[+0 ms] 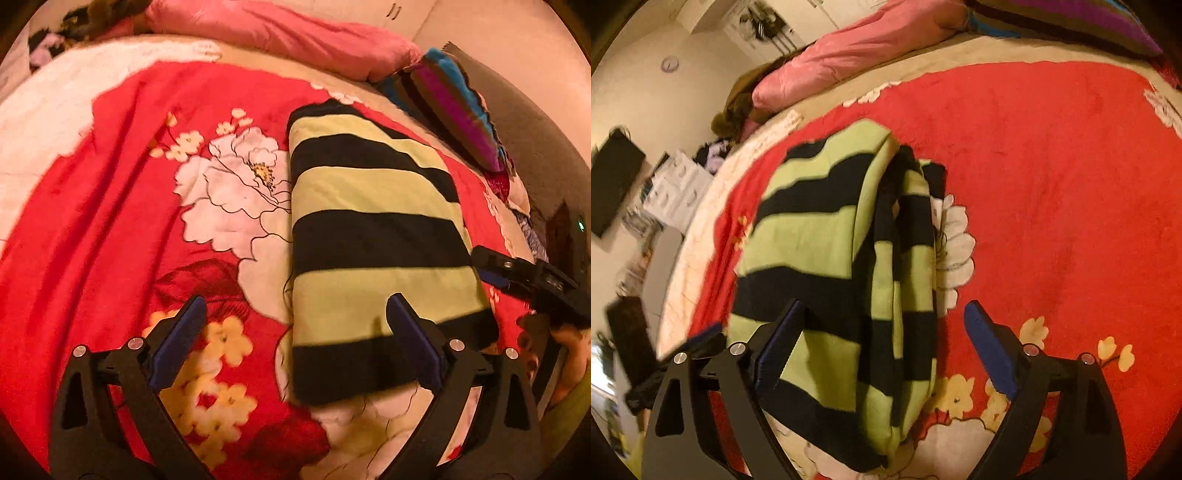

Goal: Fold small clothes

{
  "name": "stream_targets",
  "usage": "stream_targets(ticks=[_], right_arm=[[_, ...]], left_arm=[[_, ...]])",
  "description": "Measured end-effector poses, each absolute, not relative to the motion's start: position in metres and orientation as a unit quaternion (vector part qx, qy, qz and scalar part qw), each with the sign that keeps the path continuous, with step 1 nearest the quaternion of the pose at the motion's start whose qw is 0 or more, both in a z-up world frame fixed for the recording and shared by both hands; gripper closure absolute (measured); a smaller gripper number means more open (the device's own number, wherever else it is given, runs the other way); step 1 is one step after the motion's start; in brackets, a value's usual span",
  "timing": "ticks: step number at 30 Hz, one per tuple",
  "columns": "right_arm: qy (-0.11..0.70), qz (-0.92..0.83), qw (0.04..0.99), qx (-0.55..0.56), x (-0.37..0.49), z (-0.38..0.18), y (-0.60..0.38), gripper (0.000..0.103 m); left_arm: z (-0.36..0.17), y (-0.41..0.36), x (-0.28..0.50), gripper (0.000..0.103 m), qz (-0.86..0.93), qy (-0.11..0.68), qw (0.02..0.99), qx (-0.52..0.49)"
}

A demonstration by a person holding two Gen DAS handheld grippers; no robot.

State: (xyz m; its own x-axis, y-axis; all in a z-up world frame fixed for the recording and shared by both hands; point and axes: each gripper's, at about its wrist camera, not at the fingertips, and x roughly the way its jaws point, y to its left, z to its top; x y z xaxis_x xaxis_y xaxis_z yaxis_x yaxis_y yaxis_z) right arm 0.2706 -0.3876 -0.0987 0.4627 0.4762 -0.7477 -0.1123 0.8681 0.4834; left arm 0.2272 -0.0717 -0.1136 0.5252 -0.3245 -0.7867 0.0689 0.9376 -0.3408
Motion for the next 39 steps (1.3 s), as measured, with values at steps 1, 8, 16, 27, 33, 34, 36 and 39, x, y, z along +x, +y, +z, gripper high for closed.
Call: stream_targets(ticks=[1, 8, 16, 27, 33, 34, 36, 39], right_arm=[[0.482, 0.182, 0.834, 0.197, 0.272, -0.097, -0.390, 0.016], [0.483, 0.199, 0.822, 0.227, 0.297, -0.094, -0.391, 0.014], [0.515, 0.203, 0.793, 0.255, 0.327, -0.116, -0.392, 0.014], [0.507, 0.247, 0.782, 0.265, 0.331, -0.130, -0.390, 0.042], [0.484, 0.254, 0.783, 0.297, 0.322, -0.130, -0.402, 0.062], [0.480, 0.256, 0.784, 0.299, 0.320, -0.129, -0.403, 0.063], [0.474, 0.259, 0.789, 0.294, 0.317, -0.125, -0.402, 0.063], [0.466, 0.263, 0.791, 0.297, 0.313, -0.118, -0.400, 0.063]], left_arm=[[-0.117, -0.072, 0.232, 0.012, -0.114, 0.479, 0.859, -0.143], [-0.130, -0.079, 0.246, 0.012, -0.125, 0.483, 0.847, -0.182], [-0.132, -0.094, 0.243, 0.027, -0.169, 0.476, 0.843, -0.185], [-0.134, -0.100, 0.245, 0.028, -0.183, 0.476, 0.840, -0.184], [-0.129, -0.104, 0.245, 0.042, -0.195, 0.464, 0.845, -0.179], [-0.128, -0.102, 0.244, 0.044, -0.196, 0.461, 0.846, -0.183], [-0.125, -0.102, 0.244, 0.049, -0.197, 0.458, 0.848, -0.178], [-0.122, -0.102, 0.244, 0.055, -0.198, 0.454, 0.851, -0.174]])
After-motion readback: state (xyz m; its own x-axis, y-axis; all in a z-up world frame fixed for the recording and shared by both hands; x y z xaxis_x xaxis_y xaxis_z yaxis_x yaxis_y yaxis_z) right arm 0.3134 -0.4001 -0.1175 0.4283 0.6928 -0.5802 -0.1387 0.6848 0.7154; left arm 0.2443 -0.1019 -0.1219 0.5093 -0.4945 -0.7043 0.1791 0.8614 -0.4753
